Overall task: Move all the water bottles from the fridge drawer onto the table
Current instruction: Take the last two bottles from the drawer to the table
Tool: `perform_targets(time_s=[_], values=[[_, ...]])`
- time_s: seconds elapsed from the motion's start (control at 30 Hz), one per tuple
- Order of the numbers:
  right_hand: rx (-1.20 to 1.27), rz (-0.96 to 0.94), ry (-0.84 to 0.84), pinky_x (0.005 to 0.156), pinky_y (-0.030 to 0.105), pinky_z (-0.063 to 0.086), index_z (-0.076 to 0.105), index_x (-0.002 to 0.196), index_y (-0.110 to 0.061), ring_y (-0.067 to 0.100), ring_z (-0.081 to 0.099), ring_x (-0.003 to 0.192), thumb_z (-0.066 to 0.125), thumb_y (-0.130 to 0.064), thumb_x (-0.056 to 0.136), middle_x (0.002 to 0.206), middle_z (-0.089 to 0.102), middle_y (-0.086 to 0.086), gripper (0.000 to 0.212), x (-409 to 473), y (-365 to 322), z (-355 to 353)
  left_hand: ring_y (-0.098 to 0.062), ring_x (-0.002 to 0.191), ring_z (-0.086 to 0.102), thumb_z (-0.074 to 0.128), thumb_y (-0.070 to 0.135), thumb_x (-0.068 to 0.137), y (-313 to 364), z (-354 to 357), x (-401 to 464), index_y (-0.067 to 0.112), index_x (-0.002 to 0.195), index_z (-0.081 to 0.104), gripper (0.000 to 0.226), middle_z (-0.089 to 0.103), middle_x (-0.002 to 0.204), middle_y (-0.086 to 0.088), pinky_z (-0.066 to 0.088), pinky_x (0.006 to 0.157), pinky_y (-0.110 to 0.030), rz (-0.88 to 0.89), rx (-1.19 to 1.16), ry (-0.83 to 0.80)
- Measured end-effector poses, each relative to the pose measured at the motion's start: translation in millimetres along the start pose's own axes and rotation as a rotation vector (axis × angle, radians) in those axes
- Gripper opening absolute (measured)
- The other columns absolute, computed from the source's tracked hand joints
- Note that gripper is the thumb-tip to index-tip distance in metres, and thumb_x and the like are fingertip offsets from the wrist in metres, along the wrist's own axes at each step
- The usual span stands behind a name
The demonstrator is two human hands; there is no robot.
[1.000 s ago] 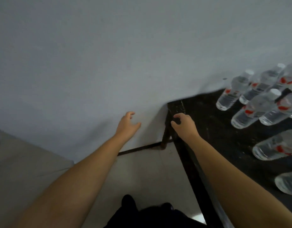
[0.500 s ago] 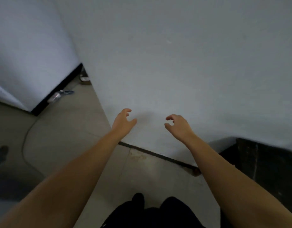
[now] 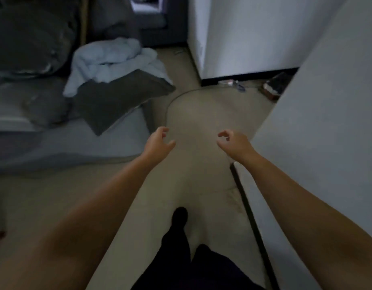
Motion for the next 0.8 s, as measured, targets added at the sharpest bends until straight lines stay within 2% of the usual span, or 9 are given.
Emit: perform_targets(time_s=[0.27, 0.47, 0.67, 0.8], values=[[-0.063, -0.451, -0.295, 0.096, 0.035, 0.045, 0.062, 0.118, -0.004, 0.029, 0.058, 0.113, 0.059, -0.018, 0.090, 0.120, 0.062, 0.015, 0.031, -19.0, -193.1, 134.7, -0.031, 0.116, 0.054, 0.065, 0.015, 0.086, -149.0, -151.4, -106.2, 0.003, 0.129, 0.049, 0.047, 0.056, 0.125, -0.020, 0.043, 0.094, -0.033, -0.306, -0.092, 0.387], [-0.124, -0.617, -0.422, 0.098, 0.029, 0.040, 0.061, 0.121, -0.005, 0.027, 0.056, 0.116, 0.057, -0.019, 0.092, 0.126, 0.060, 0.014, 0.032, -49.6, -314.9, 220.7, -0.032, 0.115, 0.054, 0.065, 0.010, 0.084, -222.9, -227.7, -143.2, 0.001, 0.126, 0.051, 0.045, 0.056, 0.123, -0.023, 0.044, 0.092, -0.032, -0.402, -0.173, 0.496], [-0.121, -0.758, -0.535, 0.084, 0.023, 0.039, 0.064, 0.113, -0.003, 0.027, 0.059, 0.108, 0.057, -0.014, 0.092, 0.116, 0.064, 0.014, 0.025, -97.1, -444.6, 309.7, -0.027, 0.116, 0.053, 0.063, 0.015, 0.087, -303.1, -337.7, -204.3, 0.005, 0.128, 0.049, 0.045, 0.055, 0.126, -0.019, 0.040, 0.087, -0.025, -0.493, -0.163, 0.621], [-0.143, -0.891, -0.611, 0.090, 0.030, 0.044, 0.062, 0.116, -0.006, 0.027, 0.059, 0.111, 0.058, -0.016, 0.092, 0.119, 0.064, 0.013, 0.026, -145.0, -522.1, 361.8, -0.026, 0.115, 0.055, 0.063, 0.023, 0.088, -354.2, -399.0, -270.3, 0.009, 0.129, 0.049, 0.045, 0.056, 0.126, -0.014, 0.042, 0.089, -0.029, -0.593, -0.124, 0.742]])
Point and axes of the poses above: each hand's wrist, its own x-axis towards the middle knuckle, its own z-axis out of the palm, y = z × x, the point moved 8 cm from there along x, towards the middle knuckle
